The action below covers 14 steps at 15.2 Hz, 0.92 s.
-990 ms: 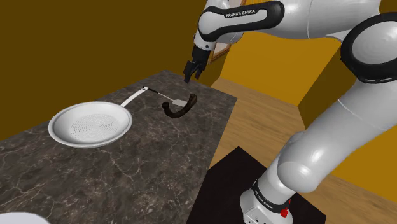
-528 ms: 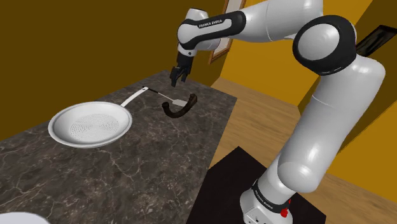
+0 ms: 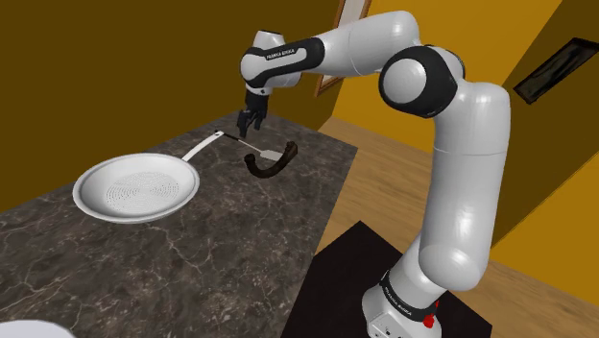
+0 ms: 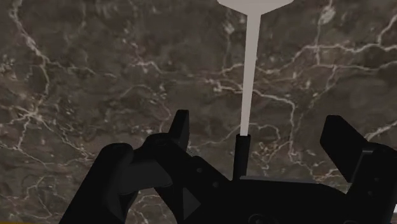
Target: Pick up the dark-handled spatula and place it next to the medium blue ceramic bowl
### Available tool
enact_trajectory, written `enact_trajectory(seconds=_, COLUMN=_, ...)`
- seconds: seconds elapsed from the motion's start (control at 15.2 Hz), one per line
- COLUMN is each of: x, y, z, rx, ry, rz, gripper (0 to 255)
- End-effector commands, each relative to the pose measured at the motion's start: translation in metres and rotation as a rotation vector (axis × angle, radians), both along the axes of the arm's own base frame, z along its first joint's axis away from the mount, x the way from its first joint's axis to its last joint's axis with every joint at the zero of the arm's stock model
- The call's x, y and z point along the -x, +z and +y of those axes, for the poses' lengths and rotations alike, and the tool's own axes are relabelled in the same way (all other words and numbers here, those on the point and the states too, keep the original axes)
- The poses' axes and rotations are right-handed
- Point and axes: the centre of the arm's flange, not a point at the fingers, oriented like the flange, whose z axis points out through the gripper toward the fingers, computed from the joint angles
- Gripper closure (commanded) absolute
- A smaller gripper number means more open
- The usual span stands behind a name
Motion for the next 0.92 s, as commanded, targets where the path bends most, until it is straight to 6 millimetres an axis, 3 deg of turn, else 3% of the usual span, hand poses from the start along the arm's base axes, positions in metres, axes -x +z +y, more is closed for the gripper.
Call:
enact_trajectory(seconds=0.0, x=-0.004, y=-0.011, z=0.002, rx=0.0, ry=0.005, rz=0.0, gripper=0)
enact_trajectory(seconds=0.4, x=-0.006, y=-0.04, z=0.003, rx=0.0, ry=0.004, rz=0.0, gripper=0)
enact_trajectory(seconds=0.86, x=-0.006, y=-0.04, z=0.003, rx=0.0, ry=0.005, rz=0.0, gripper=0)
